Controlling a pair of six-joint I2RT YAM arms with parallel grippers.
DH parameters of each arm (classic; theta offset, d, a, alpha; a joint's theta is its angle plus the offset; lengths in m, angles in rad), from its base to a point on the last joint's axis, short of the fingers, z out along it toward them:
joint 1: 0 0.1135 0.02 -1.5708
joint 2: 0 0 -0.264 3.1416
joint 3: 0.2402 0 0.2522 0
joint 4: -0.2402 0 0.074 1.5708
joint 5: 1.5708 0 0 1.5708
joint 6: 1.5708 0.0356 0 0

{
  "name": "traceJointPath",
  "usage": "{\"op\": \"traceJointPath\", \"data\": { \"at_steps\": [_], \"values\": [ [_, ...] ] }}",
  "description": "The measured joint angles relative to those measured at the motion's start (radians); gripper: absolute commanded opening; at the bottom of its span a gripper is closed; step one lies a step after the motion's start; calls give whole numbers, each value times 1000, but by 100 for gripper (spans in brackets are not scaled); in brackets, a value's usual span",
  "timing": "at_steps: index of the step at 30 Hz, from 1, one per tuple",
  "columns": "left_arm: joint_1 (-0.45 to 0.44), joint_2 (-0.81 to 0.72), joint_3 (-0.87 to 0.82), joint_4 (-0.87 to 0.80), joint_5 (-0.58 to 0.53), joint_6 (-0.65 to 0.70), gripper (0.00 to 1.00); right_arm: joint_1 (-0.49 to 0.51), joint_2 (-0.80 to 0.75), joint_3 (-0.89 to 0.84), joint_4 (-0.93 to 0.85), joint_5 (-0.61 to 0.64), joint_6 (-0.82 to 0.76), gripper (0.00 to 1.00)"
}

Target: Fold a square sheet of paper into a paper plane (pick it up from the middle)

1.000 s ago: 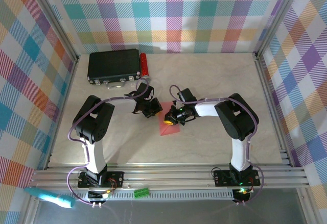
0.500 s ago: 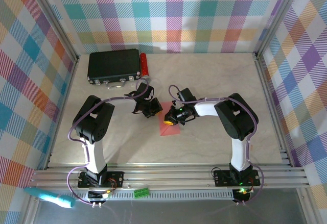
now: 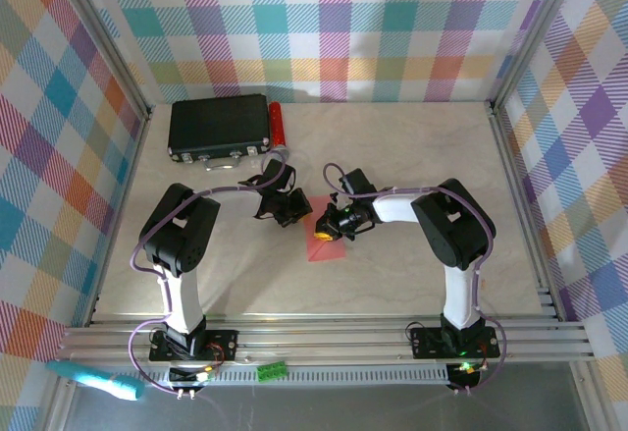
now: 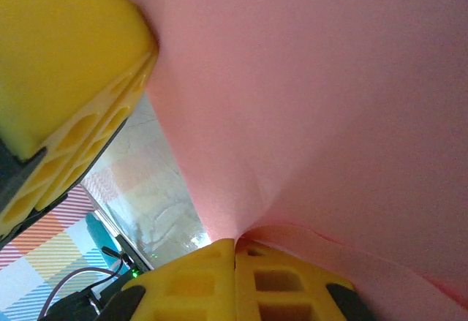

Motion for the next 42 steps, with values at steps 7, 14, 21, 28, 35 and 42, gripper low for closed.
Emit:
{"op": "traceJointPath", "data": {
  "at_steps": [7, 14, 21, 28, 35, 42],
  "values": [
    [4, -103, 0, -96, -65, 0, 18, 0, 0, 5, 8, -11, -15, 24],
    [16, -264, -32, -124, -131, -4, 22, 0, 0, 11, 21, -32, -17, 36],
    [18, -325, -130, -123, -116, -12, 23, 0, -2, 11, 31, -39, -18, 39],
    [-12, -325, -171, -91, -83, -24, 12, 0, 1, -2, 37, -21, -16, 18],
    [-85, -266, -178, -19, -57, -58, 0, 0, 8, -6, 30, 5, -21, 2],
    [-109, -201, -178, 7, -52, -66, 0, 0, 8, -6, 29, 6, -21, 0]
  ]
}}
